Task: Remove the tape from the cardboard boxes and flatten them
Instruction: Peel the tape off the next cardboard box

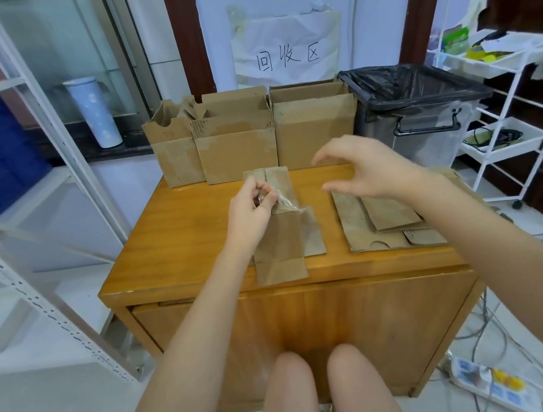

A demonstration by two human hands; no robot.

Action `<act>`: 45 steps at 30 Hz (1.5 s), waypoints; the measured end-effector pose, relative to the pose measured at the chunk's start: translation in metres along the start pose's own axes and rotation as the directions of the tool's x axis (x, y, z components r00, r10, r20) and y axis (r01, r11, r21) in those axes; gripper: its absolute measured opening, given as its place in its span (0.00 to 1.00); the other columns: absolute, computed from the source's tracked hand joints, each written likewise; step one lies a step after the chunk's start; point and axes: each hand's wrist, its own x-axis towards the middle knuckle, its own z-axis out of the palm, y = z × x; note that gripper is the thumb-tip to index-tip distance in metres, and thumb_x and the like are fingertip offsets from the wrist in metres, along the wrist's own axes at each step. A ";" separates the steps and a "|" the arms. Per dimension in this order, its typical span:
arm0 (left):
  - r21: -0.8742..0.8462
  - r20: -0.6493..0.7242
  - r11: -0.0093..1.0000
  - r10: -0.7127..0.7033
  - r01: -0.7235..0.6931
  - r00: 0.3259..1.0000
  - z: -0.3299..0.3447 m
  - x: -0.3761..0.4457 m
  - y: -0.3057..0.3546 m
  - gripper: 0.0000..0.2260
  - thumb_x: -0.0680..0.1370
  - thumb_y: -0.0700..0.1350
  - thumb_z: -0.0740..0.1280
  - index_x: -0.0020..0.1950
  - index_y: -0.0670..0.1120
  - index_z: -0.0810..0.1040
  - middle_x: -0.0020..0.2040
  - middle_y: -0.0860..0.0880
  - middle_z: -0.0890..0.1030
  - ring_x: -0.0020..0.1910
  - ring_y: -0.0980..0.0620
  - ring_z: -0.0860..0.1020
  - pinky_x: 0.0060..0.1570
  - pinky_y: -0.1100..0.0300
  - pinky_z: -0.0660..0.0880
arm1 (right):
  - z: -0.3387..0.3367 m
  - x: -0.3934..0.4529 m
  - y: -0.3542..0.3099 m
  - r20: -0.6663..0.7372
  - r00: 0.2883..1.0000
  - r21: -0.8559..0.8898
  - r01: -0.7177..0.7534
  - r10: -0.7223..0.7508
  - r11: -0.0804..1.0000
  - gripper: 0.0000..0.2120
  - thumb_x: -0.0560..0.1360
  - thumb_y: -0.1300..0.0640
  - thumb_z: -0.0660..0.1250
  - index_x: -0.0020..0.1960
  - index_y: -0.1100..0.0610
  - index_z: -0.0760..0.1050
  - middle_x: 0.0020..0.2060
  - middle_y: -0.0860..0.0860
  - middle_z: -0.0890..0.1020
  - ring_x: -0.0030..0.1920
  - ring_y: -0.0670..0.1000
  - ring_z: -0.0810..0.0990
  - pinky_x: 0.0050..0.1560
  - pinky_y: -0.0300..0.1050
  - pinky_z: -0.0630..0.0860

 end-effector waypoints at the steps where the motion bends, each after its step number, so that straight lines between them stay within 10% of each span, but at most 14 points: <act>1: -0.005 0.001 1.000 -0.003 0.003 1.000 0.000 -0.001 0.000 0.09 0.79 0.41 0.66 0.41 0.51 0.70 0.38 0.53 0.78 0.37 0.58 0.74 0.40 0.64 0.69 | 0.003 -0.001 -0.003 0.091 0.995 -0.038 -0.029 0.032 0.999 0.26 0.70 0.48 0.74 0.66 0.53 0.73 0.61 0.47 0.77 0.62 0.48 0.74 0.65 0.50 0.71; 9: -0.006 -0.001 1.000 0.010 -0.010 1.000 0.001 0.000 0.002 0.10 0.78 0.41 0.67 0.41 0.51 0.70 0.42 0.47 0.82 0.41 0.52 0.78 0.44 0.59 0.72 | 0.052 0.002 -0.007 -0.030 0.993 -0.020 0.115 -0.115 0.993 0.04 0.71 0.55 0.74 0.43 0.53 0.80 0.49 0.49 0.82 0.53 0.52 0.78 0.52 0.54 0.77; 19: -0.047 0.021 0.999 -0.003 0.004 1.000 -0.004 0.002 0.000 0.09 0.78 0.40 0.66 0.40 0.50 0.71 0.39 0.50 0.83 0.41 0.53 0.80 0.47 0.55 0.75 | 0.013 0.029 -0.009 0.214 0.964 -0.073 0.178 -0.158 0.981 0.06 0.73 0.55 0.72 0.41 0.48 0.75 0.51 0.49 0.82 0.59 0.50 0.76 0.59 0.50 0.72; 25: -0.110 0.140 0.992 -0.050 0.065 0.989 -0.014 0.010 0.009 0.04 0.77 0.38 0.64 0.43 0.45 0.75 0.41 0.50 0.85 0.44 0.55 0.82 0.46 0.62 0.75 | 0.009 0.034 -0.006 0.295 0.954 0.193 0.002 -0.060 0.981 0.08 0.73 0.59 0.72 0.40 0.49 0.75 0.48 0.47 0.83 0.52 0.43 0.79 0.63 0.43 0.71; 36: -0.063 0.155 0.982 -0.165 0.177 0.974 -0.019 0.022 0.012 0.06 0.79 0.44 0.56 0.43 0.47 0.70 0.48 0.44 0.84 0.49 0.49 0.78 0.54 0.54 0.72 | 0.022 0.034 0.000 0.279 0.956 0.720 -0.267 0.084 0.641 0.05 0.76 0.64 0.67 0.43 0.60 0.72 0.45 0.56 0.86 0.54 0.52 0.83 0.64 0.50 0.74; 45: -0.121 0.149 0.967 -0.206 0.225 0.967 -0.023 0.029 0.014 0.06 0.81 0.42 0.61 0.44 0.44 0.69 0.38 0.45 0.80 0.29 0.59 0.77 0.37 0.69 0.73 | 0.037 0.038 -0.018 0.192 0.928 0.833 -0.326 0.320 0.446 0.02 0.78 0.66 0.63 0.47 0.61 0.71 0.42 0.58 0.84 0.45 0.52 0.85 0.47 0.40 0.81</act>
